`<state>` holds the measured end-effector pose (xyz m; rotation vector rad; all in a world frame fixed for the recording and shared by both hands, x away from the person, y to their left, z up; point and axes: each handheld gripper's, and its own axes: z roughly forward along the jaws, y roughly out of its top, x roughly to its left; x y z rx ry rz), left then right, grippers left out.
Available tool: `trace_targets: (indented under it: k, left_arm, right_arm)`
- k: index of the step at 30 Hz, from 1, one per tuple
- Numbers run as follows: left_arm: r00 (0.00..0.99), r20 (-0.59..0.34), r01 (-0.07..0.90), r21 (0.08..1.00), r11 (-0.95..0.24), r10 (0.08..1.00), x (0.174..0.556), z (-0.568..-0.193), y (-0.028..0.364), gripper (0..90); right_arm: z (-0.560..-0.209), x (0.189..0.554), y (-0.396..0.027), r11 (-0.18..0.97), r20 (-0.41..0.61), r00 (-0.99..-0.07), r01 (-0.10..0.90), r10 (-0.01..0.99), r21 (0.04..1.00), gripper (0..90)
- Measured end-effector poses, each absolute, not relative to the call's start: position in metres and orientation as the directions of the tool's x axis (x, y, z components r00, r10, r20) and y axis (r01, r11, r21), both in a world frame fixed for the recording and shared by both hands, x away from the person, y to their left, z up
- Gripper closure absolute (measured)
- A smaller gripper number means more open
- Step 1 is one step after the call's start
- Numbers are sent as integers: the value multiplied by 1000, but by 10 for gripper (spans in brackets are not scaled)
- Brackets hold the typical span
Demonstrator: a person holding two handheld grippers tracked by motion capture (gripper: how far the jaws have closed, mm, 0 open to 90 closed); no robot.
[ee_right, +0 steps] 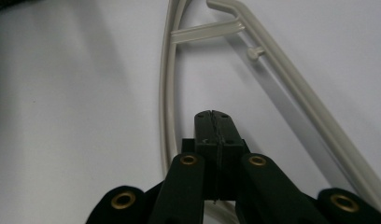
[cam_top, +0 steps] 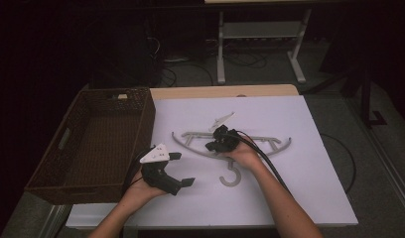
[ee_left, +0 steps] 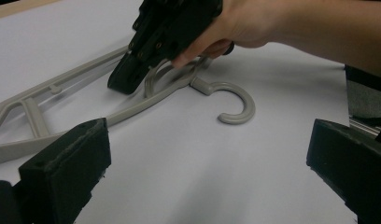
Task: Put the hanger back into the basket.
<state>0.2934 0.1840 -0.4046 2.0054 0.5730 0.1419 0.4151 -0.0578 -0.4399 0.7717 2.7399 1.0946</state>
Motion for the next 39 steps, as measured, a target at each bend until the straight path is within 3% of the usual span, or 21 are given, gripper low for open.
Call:
trace_targets:
  k: [4, 9, 20, 26, 29, 36, 39]
  left_arm:
    - [881, -139, 334, 860, -386, 452, 294, -405, 185, 0]
    - [881, -135, 332, 860, -387, 454, 294, -404, 185, 0]
    - [882, -134, 330, 860, -389, 451, 293, -404, 184, 0]
    - [885, -131, 326, 859, -395, 446, 292, -404, 182, 0]
    - [890, -135, 327, 855, -403, 437, 293, -403, 181, 0]
    - [906, -126, 315, 839, -444, 404, 298, -402, 172, 0]
    - [924, -109, 288, 829, -480, 367, 303, -401, 166, 72]
  right_arm:
    - [-445, 414, -52, 622, 118, -874, 425, 471, 658, 894]
    - [-447, 405, -50, 653, 150, -912, 380, 381, 655, 894]
    - [-444, 355, -51, 734, 184, -963, 271, 200, 622, 894]
    - [-438, 345, -57, 721, 157, -965, 260, 208, 643, 890]
    - [-427, 344, -69, 681, 130, -957, 276, 259, 678, 803]
    - [-407, 334, -107, 569, 117, -900, 360, 419, 739, 451]
    - [-401, 327, -129, 516, 111, -867, 387, 485, 764, 339]
